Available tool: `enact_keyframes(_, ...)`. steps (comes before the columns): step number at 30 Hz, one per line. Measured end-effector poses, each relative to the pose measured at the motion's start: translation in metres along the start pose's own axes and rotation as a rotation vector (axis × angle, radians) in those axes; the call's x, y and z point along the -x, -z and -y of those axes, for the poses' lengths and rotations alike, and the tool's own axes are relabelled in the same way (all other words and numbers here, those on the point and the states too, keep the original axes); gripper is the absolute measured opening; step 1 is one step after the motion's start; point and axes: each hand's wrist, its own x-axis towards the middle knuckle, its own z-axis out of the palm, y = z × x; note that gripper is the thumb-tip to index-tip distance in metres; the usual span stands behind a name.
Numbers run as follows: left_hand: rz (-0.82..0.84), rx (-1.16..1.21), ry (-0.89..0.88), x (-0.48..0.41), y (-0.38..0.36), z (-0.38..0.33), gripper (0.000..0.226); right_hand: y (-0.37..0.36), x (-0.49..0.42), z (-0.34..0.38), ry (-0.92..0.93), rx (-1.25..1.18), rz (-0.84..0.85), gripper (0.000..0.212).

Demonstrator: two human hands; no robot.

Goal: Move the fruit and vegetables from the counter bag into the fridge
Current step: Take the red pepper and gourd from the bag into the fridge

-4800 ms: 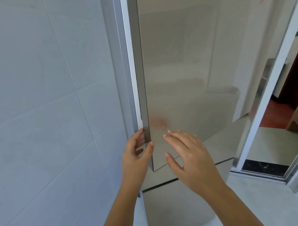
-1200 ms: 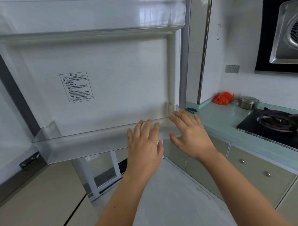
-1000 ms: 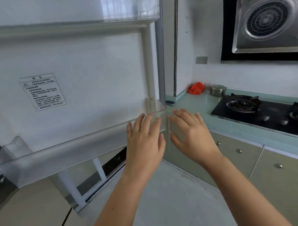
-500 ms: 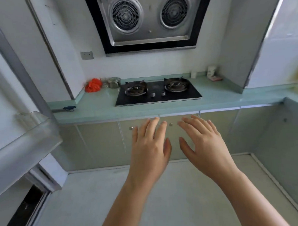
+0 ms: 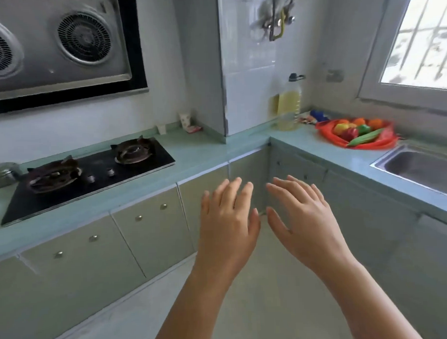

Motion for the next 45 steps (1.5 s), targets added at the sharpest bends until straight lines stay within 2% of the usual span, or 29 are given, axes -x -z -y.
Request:
enact_keyframes(7,0.032,0.181,-0.147,-0.068,-0.099,-0.103,0.044,0.048,0.0,-0.136,-0.184,0.159,-0.068,0.043)
enact_keyframes(12,0.103,0.283,-0.201,-0.091,-0.158,-0.136,0.044,0.046,0.003,-0.196,-0.294,0.213,-0.062,0.044)
enact_keyframes(19,0.236,0.432,-0.17,-0.136,-0.248,-0.122,0.046,0.0,-0.03,-0.264,-0.36,0.28,-0.063,0.036)
enact_keyframes(26,0.262,0.474,-0.135,-0.239,-0.341,-0.061,0.047,-0.076,-0.141,-0.327,-0.355,0.281,-0.013,0.044)
enact_keyframes(32,0.272,0.492,-0.16,-0.315,-0.408,-0.031,0.047,-0.121,-0.216,-0.385,-0.408,0.278,-0.066,0.043)
enact_keyframes(39,0.37,0.582,-0.207,-0.366,-0.491,-0.052,0.048,-0.146,-0.247,-0.465,-0.5,0.337,-0.046,0.045)
enact_keyframes(45,0.387,0.609,-0.27,-0.423,-0.577,-0.087,0.048,-0.152,-0.281,-0.558,-0.548,0.399,-0.087,0.046)
